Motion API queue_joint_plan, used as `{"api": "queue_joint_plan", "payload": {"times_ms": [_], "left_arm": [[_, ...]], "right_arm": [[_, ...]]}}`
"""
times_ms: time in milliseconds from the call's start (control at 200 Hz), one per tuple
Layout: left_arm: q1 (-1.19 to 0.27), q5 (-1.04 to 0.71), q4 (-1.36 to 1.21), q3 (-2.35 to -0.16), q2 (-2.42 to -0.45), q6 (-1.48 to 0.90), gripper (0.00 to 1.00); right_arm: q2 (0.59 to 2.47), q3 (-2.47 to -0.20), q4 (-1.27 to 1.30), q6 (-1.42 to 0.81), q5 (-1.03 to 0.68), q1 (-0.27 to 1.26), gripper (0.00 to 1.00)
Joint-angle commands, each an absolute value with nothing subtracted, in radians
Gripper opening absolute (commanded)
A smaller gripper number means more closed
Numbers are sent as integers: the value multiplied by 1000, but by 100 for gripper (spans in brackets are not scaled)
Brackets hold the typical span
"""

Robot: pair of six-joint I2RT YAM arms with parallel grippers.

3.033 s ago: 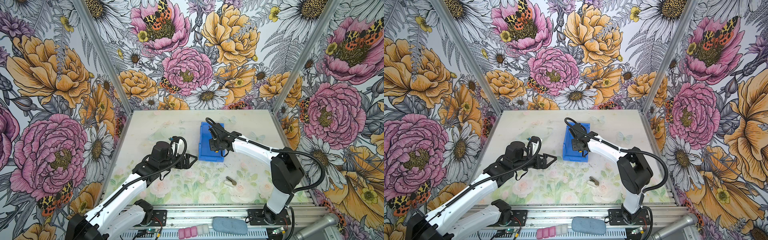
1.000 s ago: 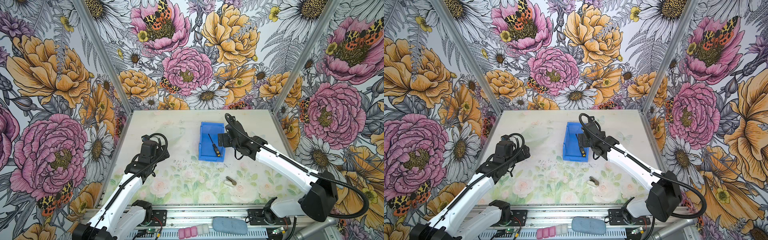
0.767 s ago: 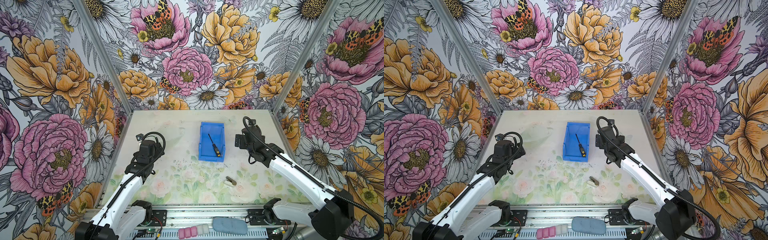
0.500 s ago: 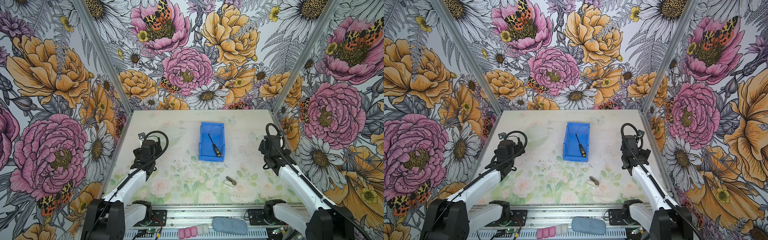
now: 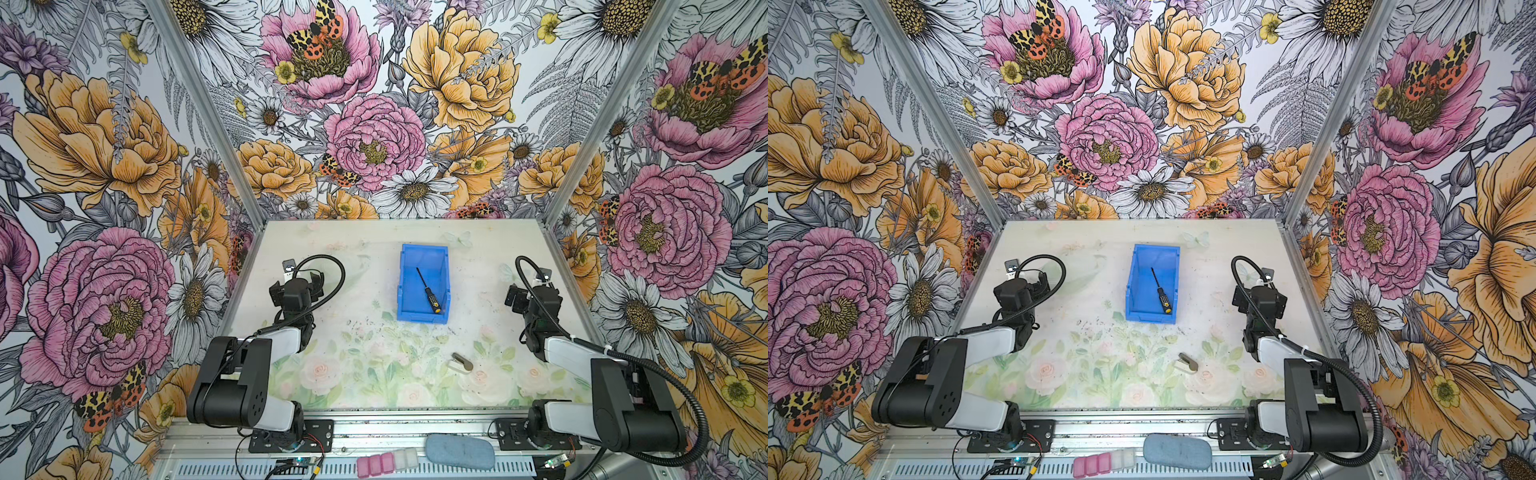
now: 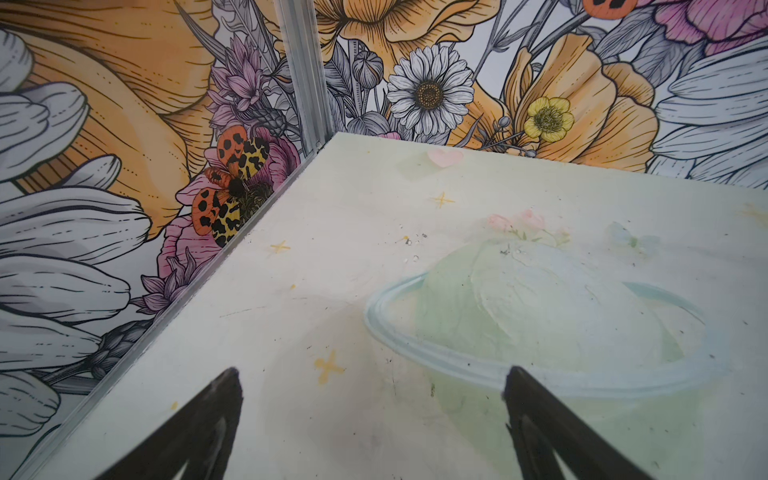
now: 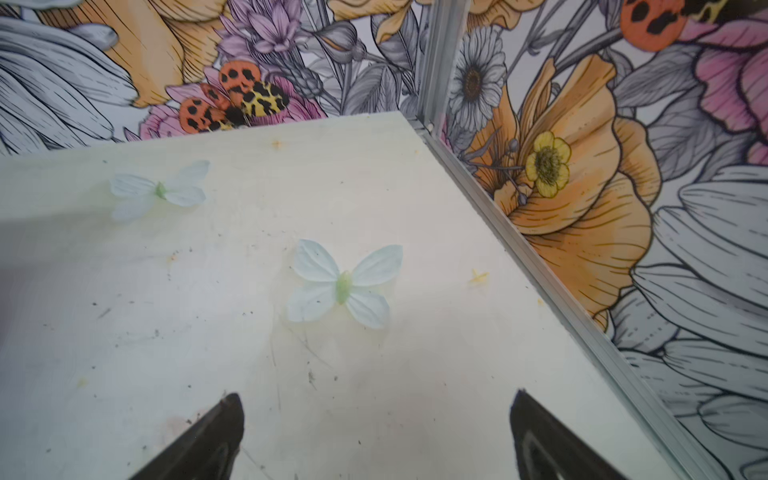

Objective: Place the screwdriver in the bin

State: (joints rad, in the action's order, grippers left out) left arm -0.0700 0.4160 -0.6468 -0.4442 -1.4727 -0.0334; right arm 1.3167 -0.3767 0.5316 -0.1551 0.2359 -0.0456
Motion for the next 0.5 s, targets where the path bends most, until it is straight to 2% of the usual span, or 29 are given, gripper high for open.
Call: {"api": "queue_joint_plan", "payload": {"times_ms": [0,195,495], "left_arm": [[-40,336,-777,-440,-1499,-16,99],[-19,247,-837,-405,-1514,-10,99],[-31,232,-913,-379,-1537,11,99]], "right_arm": [[1392,-419,676,-149,132,-65,100],[1523,-397,846,-117,109,-42,99],[1535,-385,877,-102,175,-13,99]]}}
